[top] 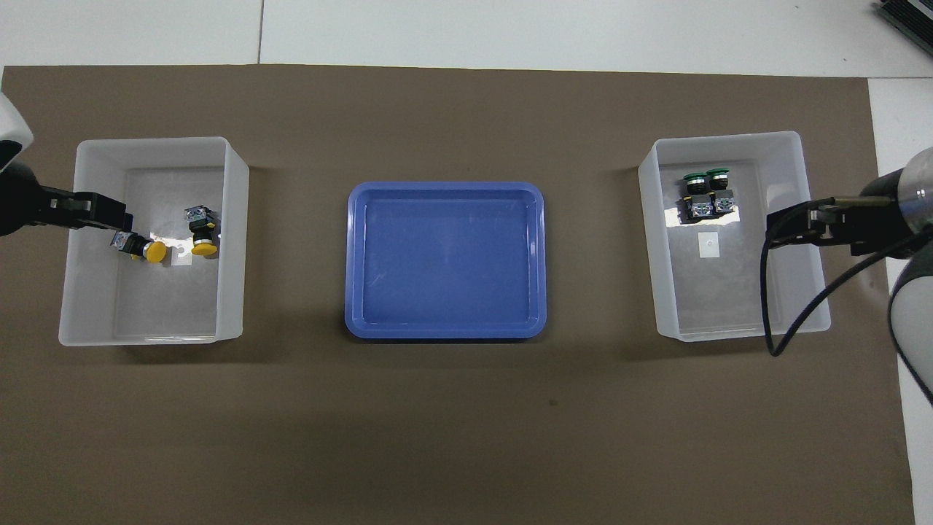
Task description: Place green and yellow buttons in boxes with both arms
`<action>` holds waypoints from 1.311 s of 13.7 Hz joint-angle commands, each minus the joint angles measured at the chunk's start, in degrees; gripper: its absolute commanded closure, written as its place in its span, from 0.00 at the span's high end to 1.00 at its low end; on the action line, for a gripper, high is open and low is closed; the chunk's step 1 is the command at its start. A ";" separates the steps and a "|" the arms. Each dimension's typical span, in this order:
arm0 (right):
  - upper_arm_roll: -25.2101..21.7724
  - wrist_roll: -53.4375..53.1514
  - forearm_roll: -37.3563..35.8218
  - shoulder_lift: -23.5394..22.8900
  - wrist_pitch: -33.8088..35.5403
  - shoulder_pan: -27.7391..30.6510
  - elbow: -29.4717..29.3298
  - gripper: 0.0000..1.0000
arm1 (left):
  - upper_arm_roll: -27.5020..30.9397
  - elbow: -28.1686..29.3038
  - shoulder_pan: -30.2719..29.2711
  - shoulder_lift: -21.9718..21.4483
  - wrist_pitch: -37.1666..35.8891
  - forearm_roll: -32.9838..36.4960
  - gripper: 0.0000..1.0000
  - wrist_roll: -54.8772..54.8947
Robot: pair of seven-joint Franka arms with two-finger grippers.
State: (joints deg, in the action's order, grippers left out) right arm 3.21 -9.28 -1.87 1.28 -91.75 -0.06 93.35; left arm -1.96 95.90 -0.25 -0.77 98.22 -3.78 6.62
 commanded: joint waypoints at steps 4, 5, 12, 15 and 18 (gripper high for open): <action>0.31 2.51 1.43 0.74 -0.71 -0.21 2.27 1.00 | 0.46 0.08 -0.36 -3.88 -4.70 -0.18 1.00 -0.99; 0.39 2.95 1.43 0.74 -0.79 -0.12 2.36 1.00 | 0.81 0.34 -0.62 -4.49 -5.23 0.00 1.00 -1.08; 0.39 6.03 1.43 1.26 -1.76 -0.12 3.41 1.00 | 1.43 0.87 -2.74 -4.94 -6.38 4.11 1.00 -6.68; 0.31 5.51 1.43 1.26 -1.85 -0.12 3.33 1.00 | 1.08 1.66 -2.03 -5.29 -5.23 5.36 1.00 -8.99; 0.39 5.42 1.43 1.26 -1.85 -0.21 3.41 1.00 | 0.99 5.07 -1.68 -6.60 -2.00 5.45 1.00 -8.28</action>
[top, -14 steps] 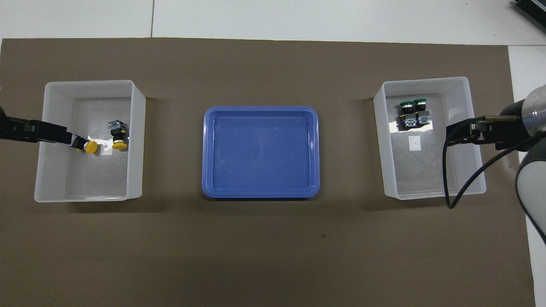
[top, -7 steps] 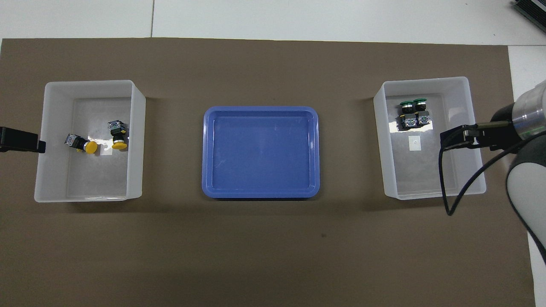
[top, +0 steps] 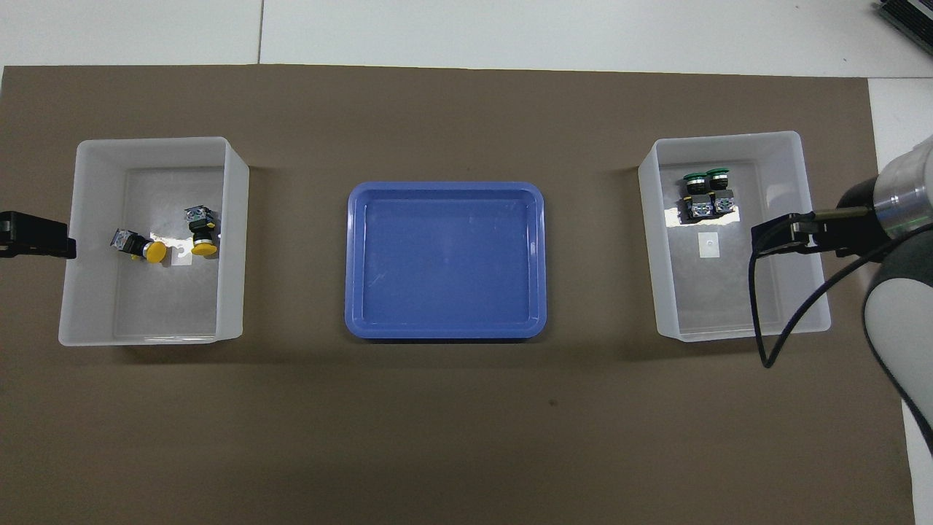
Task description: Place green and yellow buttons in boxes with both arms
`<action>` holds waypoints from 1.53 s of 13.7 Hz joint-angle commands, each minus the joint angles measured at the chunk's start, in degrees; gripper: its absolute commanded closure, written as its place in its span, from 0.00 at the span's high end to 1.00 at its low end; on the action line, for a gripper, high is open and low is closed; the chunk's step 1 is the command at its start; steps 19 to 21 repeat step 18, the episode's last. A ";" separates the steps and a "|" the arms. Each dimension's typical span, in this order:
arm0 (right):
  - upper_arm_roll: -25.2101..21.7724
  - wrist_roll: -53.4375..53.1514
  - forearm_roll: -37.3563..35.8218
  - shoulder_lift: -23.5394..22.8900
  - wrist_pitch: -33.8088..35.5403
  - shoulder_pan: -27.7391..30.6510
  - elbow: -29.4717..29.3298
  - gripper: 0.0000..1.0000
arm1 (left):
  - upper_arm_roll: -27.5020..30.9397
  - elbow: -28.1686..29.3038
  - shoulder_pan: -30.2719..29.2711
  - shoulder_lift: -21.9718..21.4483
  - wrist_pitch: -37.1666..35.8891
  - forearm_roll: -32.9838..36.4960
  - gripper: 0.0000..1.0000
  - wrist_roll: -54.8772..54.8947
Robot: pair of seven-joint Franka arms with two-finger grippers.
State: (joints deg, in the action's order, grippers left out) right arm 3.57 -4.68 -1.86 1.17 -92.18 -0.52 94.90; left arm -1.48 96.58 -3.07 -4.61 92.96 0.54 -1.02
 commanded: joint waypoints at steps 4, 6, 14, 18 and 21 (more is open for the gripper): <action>0.03 0.81 1.42 1.38 -1.42 0.26 1.87 1.00 | 0.42 6.69 1.48 -3.83 5.39 1.22 1.00 0.49; -0.06 0.72 1.42 1.38 -1.42 0.26 1.87 1.00 | 0.42 6.69 1.48 -3.83 5.48 1.22 1.00 2.60; -0.06 0.55 1.42 1.47 -1.42 0.26 2.13 1.00 | 0.42 6.52 1.57 -3.83 5.57 1.22 1.00 3.75; -0.06 0.54 1.42 1.47 -1.42 0.26 2.13 1.00 | 0.42 6.60 1.57 -3.83 5.74 1.22 1.00 3.75; -0.06 0.54 1.42 1.47 -1.42 0.26 2.13 1.00 | 0.42 6.60 1.57 -3.83 5.74 1.22 1.00 3.75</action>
